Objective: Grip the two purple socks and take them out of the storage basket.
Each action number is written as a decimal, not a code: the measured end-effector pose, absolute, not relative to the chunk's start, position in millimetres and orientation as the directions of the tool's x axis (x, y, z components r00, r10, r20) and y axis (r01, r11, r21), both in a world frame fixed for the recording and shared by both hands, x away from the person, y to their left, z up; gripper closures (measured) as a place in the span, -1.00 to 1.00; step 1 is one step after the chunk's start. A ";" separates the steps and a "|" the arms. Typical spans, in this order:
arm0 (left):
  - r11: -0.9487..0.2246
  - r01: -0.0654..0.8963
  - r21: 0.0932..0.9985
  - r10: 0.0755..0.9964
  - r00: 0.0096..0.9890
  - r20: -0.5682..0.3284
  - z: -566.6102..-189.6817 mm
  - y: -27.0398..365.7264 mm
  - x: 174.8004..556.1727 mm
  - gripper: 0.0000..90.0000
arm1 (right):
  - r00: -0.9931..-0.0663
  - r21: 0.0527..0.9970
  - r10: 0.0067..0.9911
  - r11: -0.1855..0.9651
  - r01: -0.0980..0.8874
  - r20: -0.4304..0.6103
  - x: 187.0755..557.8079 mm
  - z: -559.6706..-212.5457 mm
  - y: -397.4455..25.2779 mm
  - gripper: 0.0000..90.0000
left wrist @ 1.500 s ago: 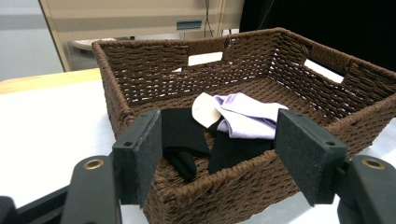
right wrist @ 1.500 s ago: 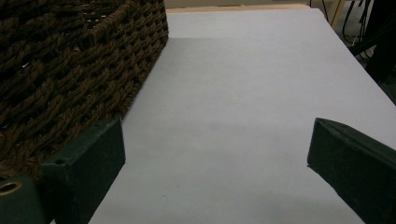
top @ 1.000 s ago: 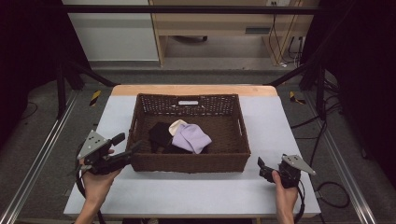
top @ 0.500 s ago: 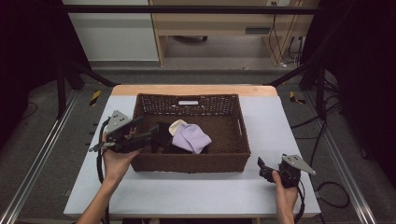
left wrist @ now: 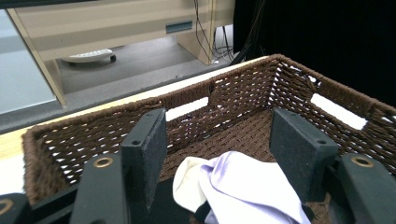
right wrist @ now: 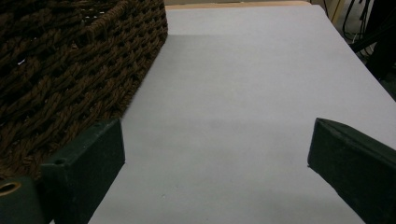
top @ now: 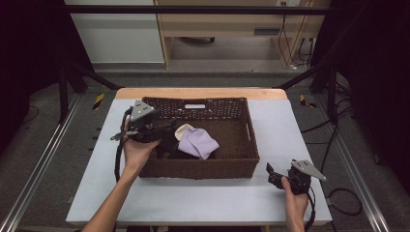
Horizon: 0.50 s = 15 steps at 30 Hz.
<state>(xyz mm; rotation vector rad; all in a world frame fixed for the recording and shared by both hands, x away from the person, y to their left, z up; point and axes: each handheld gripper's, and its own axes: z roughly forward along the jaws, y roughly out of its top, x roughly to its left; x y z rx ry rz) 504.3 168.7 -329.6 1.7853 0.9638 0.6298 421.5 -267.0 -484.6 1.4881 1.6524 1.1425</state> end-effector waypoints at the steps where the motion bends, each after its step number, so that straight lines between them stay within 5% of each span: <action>1: -0.217 0.332 0.918 0.834 0.552 -0.003 -330.6 165.9 507.3 -0.19 | -0.164 0.900 0.982 -0.012 0.436 0.092 421.8 -484.7 -266.8 -0.90; 15: -0.274 0.381 0.883 0.823 0.568 0.010 -350.2 125.8 547.0 -0.14 | -0.171 0.893 0.981 -0.001 0.450 0.088 423.4 -484.7 -265.9 -0.90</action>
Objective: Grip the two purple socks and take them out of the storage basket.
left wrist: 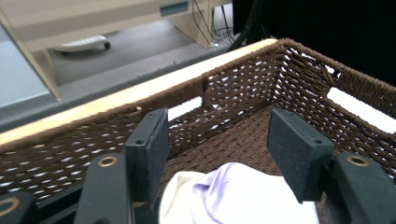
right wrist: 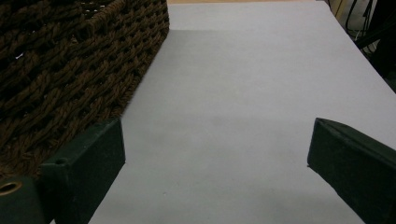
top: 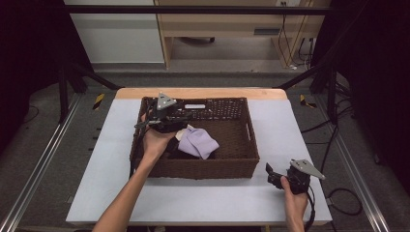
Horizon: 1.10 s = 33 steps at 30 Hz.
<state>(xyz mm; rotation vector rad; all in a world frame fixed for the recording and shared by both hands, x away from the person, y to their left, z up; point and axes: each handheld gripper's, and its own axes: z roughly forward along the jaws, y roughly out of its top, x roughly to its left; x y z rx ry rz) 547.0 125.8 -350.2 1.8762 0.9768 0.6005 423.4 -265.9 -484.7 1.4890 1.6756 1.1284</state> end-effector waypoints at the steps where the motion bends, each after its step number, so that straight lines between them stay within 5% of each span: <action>1: -0.286 0.389 0.876 0.821 0.571 0.015 -354.0 123.3 549.4 -0.14 | -0.174 0.893 0.981 0.001 0.450 0.087 423.8 -484.9 -266.0 -0.90; 33: -0.519 0.594 0.615 0.775 0.630 0.045 -403.5 95.1 568.6 -0.18 | -0.167 0.895 0.983 0.012 0.446 0.070 423.1 -485.0 -264.5 -0.90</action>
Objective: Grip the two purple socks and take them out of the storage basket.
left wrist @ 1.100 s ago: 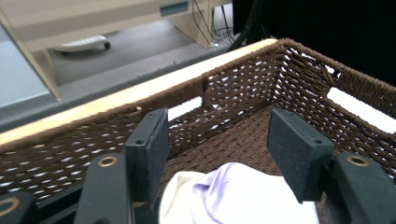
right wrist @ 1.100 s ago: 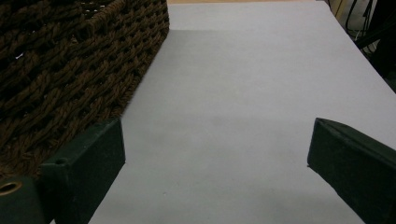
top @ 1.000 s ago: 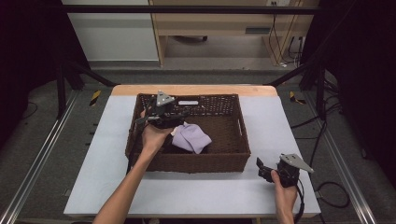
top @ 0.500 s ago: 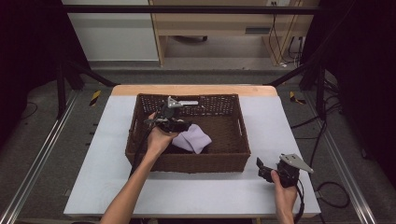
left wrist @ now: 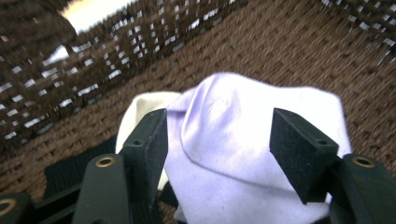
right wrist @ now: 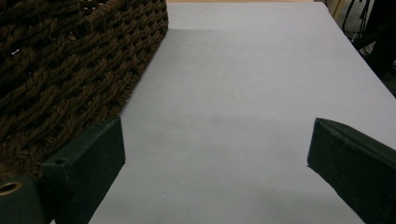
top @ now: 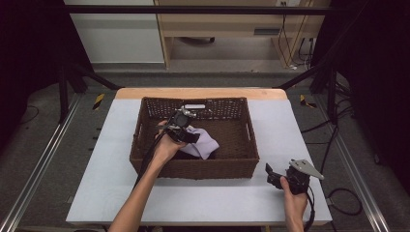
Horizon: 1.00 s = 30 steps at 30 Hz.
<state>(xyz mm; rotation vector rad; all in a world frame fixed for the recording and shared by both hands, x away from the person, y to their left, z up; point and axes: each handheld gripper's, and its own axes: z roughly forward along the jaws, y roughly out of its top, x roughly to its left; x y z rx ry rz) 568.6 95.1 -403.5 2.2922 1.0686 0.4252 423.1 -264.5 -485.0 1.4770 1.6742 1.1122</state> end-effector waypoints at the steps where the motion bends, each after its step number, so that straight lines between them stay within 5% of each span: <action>1: -0.522 0.602 0.604 0.776 0.629 0.043 -404.3 94.8 569.6 -0.17 | -0.168 0.896 0.983 0.014 0.445 0.068 423.2 -485.0 -264.4 -0.90; 17: -0.538 0.659 0.526 0.781 0.625 0.016 -414.0 91.7 578.3 0.03 | -0.172 0.896 0.983 0.021 0.443 0.061 423.0 -485.0 -263.5 -0.90; 30: -0.581 0.642 0.501 0.742 0.671 0.000 -414.6 89.0 575.5 0.81 | -0.172 0.896 0.983 0.022 0.443 0.061 422.7 -484.9 -263.4 -0.90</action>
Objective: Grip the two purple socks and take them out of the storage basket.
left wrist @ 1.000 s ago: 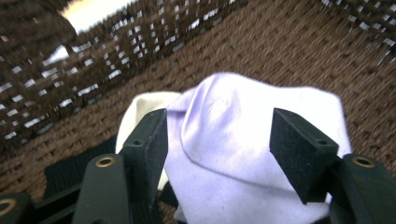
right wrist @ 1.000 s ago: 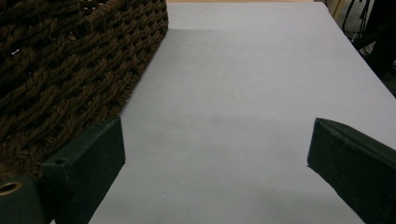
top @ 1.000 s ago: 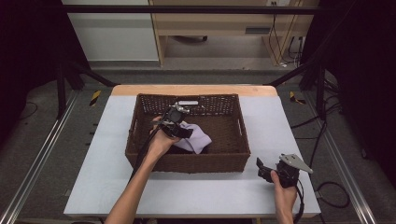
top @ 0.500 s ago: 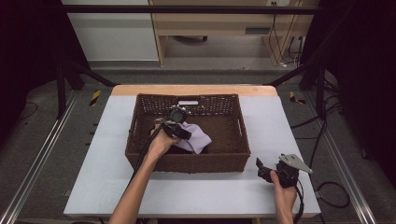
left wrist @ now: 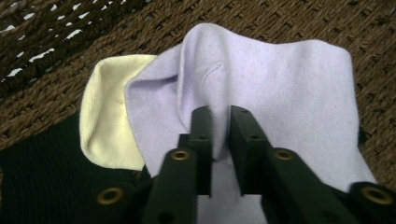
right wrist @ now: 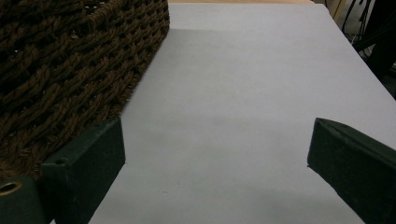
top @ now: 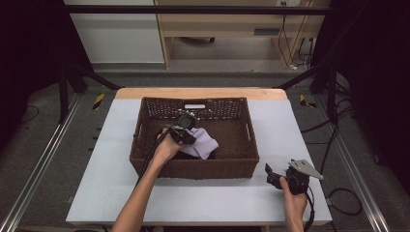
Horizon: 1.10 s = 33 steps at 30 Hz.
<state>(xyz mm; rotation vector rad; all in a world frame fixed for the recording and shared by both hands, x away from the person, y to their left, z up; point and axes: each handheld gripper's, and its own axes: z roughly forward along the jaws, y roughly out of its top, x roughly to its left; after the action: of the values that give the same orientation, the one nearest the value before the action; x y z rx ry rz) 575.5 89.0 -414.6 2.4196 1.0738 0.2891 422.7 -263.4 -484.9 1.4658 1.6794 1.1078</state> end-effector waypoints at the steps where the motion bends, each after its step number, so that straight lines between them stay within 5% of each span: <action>1: -0.582 0.635 0.509 0.737 0.676 -0.002 -413.4 89.7 574.7 0.85 | -0.172 0.897 0.983 0.021 0.442 0.061 422.6 -484.9 -263.4 -0.90; 17: -0.419 0.431 0.799 0.716 0.698 -0.001 -383.5 108.9 554.6 0.92 | -0.173 0.897 0.982 0.013 0.442 0.071 422.6 -484.8 -264.3 -0.90; 33: -0.249 0.287 0.925 0.732 0.682 -0.014 -334.2 134.3 515.8 0.92 | -0.172 0.898 0.983 0.013 0.441 0.070 422.6 -484.9 -264.5 -0.89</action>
<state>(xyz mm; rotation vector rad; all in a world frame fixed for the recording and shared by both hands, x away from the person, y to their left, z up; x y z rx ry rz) 515.8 134.3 -334.2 1.8271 0.8055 0.5213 422.6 -264.5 -484.9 1.4703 1.6743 1.1186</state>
